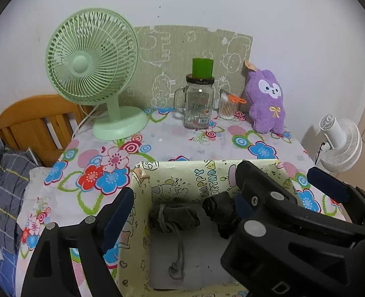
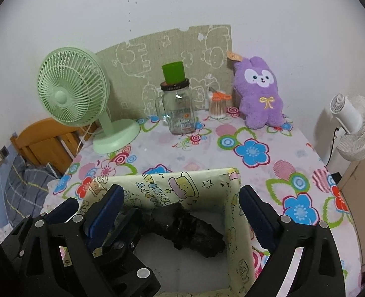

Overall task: Organize soft objects
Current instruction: 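Lower and open the left gripper in the box while the right gripper releases the black item there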

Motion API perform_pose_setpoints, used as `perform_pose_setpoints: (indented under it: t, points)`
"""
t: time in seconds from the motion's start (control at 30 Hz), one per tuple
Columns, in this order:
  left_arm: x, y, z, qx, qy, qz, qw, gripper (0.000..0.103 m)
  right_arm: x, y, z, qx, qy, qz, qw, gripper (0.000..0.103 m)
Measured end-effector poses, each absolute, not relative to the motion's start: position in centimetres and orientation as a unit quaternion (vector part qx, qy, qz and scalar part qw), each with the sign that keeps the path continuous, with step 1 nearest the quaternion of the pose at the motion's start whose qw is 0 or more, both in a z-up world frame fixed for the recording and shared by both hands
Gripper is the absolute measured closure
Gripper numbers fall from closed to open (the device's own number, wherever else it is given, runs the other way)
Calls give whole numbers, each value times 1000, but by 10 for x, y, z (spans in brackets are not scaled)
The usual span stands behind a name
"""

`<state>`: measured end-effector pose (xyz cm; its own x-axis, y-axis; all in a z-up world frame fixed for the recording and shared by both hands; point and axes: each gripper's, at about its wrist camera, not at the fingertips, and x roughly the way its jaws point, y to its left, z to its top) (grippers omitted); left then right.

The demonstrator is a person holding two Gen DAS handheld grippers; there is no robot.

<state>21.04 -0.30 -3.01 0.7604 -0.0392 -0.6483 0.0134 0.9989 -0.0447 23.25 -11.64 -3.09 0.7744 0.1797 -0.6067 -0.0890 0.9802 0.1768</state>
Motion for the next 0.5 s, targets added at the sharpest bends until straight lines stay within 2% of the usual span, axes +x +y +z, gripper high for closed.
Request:
perform_pose_setpoints:
  t: [0.27, 0.5]
  points:
    - [191, -9, -14, -15, 329, -13, 944, 11, 210, -123, -17, 82, 313, 79, 943, 7]
    - [172, -15, -7, -18, 321, -21, 947, 10, 187, -129, -7, 74, 303, 72, 947, 7]
